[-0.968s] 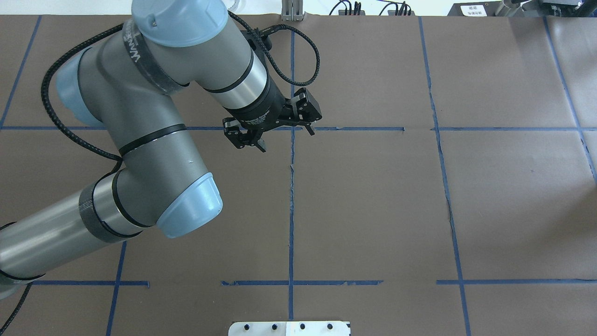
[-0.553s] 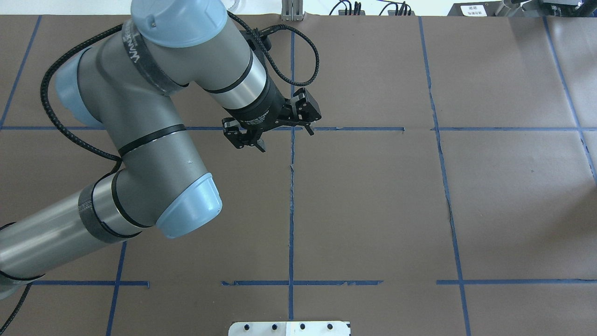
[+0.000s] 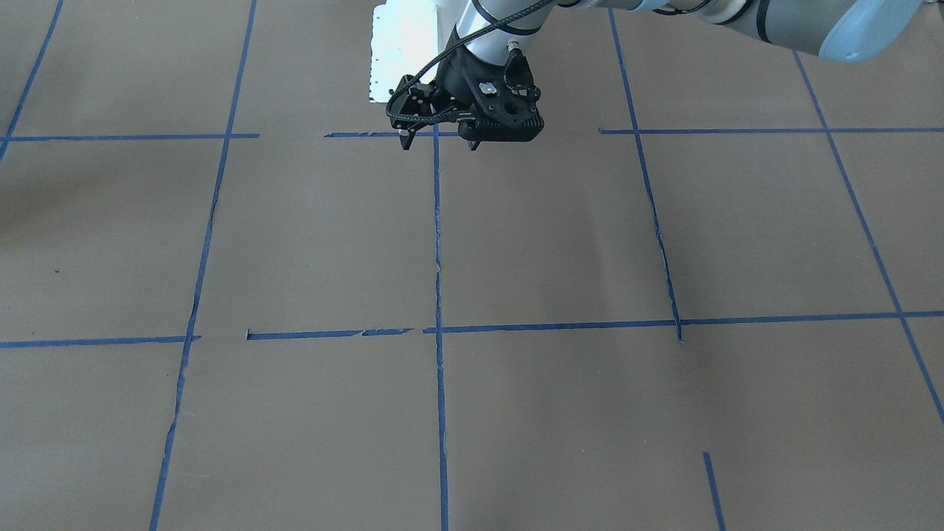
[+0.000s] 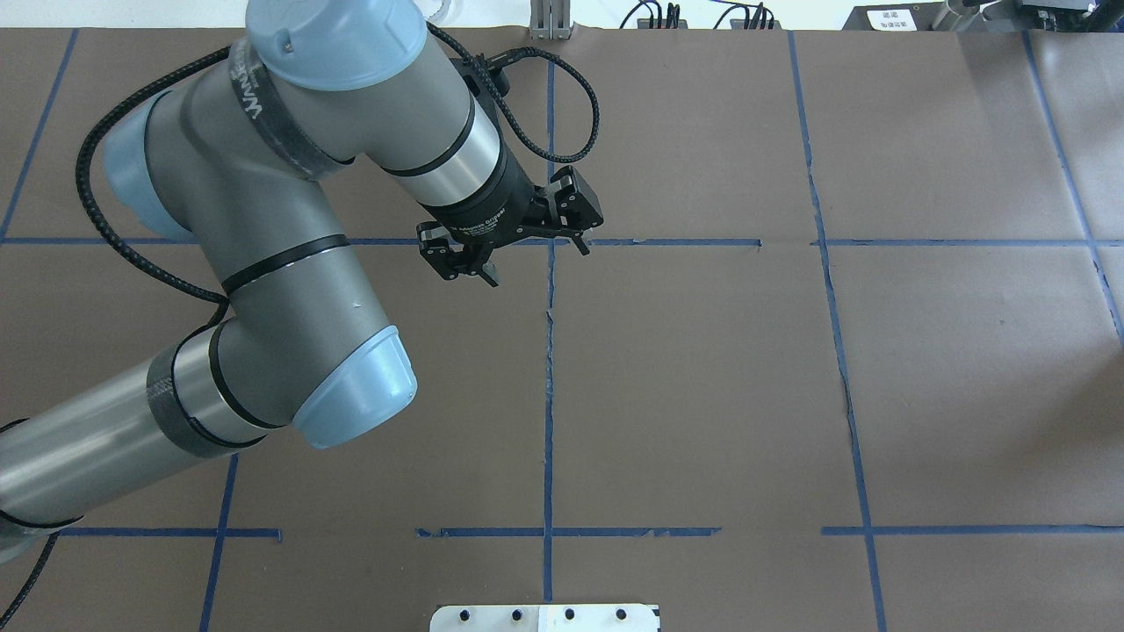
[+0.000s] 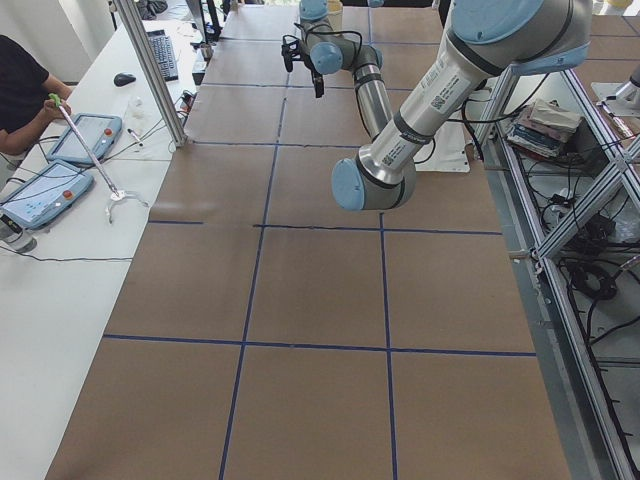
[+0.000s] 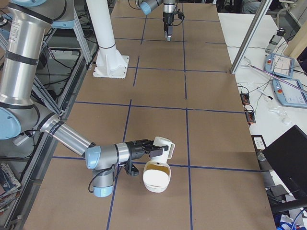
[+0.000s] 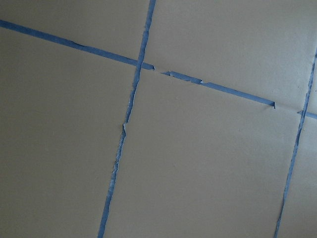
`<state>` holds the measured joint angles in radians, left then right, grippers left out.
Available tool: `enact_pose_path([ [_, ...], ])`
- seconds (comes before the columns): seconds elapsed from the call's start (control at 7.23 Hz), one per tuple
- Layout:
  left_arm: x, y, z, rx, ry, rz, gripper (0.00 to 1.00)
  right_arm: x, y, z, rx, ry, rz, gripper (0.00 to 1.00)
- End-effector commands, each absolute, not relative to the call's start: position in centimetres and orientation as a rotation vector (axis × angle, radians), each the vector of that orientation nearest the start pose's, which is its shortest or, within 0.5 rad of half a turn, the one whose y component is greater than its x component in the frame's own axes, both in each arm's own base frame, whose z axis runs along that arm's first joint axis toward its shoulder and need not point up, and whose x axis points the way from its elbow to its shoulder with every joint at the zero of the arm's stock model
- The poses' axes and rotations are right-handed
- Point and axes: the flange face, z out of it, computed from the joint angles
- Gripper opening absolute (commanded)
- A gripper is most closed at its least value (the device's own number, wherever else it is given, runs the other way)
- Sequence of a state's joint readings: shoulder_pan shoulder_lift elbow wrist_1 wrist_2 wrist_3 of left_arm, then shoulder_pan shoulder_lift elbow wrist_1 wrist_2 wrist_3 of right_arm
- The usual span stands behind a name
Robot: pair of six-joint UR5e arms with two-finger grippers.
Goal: Left arm hands cup to right arm to dump lemon
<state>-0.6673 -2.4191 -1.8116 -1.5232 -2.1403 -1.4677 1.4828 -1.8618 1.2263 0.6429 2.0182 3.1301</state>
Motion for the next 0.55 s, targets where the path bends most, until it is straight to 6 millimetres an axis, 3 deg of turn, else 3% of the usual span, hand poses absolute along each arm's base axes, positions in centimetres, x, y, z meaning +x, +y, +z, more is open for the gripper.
enact_pose_path([
  [0.0, 44.0, -44.8, 5.3, -0.097, 1.130, -0.205, 1.00, 6.5, -28.6, 69.5, 0.800, 2.414, -2.339, 0.44],
  [0.28, 44.0, -44.9, 5.6, -0.100, 1.126, -0.208, 1.00, 6.4, -29.4, 68.1, 0.802, 2.454, -2.300, 0.44],
  [0.41, 43.5, -45.0, 5.5, -0.093, 1.130, -0.212, 1.00, 6.3, -30.7, 65.6, 0.789, 2.523, -2.248, 0.44],
])
